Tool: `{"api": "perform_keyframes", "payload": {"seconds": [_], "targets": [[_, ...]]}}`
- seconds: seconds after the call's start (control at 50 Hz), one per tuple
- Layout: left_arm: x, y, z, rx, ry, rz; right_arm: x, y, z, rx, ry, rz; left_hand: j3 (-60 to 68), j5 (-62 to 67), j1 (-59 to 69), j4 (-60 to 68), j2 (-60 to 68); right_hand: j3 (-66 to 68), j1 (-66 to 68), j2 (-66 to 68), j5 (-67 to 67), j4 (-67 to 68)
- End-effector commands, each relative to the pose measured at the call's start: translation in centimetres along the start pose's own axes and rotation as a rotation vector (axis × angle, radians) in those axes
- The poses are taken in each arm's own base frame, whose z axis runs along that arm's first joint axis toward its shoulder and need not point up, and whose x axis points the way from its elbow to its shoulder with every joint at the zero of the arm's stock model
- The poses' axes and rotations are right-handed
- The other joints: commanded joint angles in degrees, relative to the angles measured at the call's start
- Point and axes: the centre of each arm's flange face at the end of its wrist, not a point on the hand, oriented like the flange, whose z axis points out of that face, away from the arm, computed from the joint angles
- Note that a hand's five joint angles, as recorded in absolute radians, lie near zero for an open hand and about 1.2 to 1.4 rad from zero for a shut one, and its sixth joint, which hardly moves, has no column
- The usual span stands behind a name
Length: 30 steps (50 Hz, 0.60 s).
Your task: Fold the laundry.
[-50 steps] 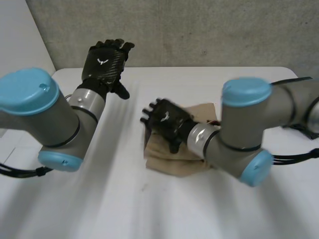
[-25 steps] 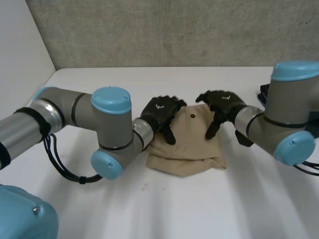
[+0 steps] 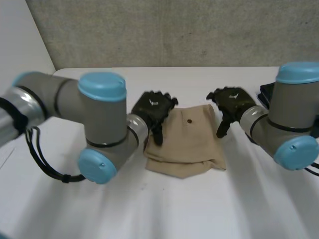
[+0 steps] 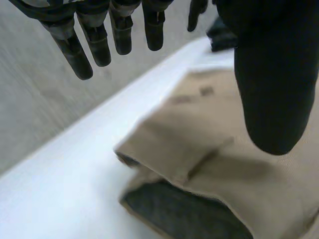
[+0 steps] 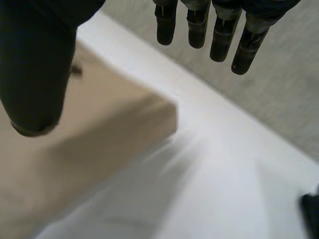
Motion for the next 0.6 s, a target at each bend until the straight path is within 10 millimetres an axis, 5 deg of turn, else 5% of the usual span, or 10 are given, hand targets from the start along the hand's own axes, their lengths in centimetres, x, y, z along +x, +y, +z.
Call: {"api": "perform_keyframes", "payload": {"seconds": [0.02, 0.14, 0.28, 0.6], "targets": [[-1.6, -5.5, -3.6, 0.129, 0.049, -0.04, 0.1, -1.0, -4.1, 0.088, 0.071, 0.004, -1.2, -1.3, -1.1, -0.8, -0.8, -0.9, 0.6, -2.7, -3.9, -3.5], [-2.8, -7.0, -6.2, 0.13, 0.154, -0.143, -1.8, 0.9, -6.4, 0.071, 0.047, 0.005, -0.9, -0.9, -0.8, -0.5, -0.4, -0.9, 0.6, -2.7, -3.9, -3.5], [-3.5, -8.3, -8.2, 0.154, 0.21, -0.218, -6.4, 3.2, -8.1, 0.083, -0.057, -0.022, -0.2, -0.2, -0.1, 0.2, 0.2, -0.9, 0.6, -2.7, -3.9, -3.5], [-3.3, -7.9, -8.5, 0.138, 0.211, -0.225, -8.8, 6.9, -5.1, 0.103, -0.087, -0.051, -0.4, -0.4, -0.3, 0.0, 0.1, -0.9, 0.6, -2.7, -3.9, -3.5]]}}
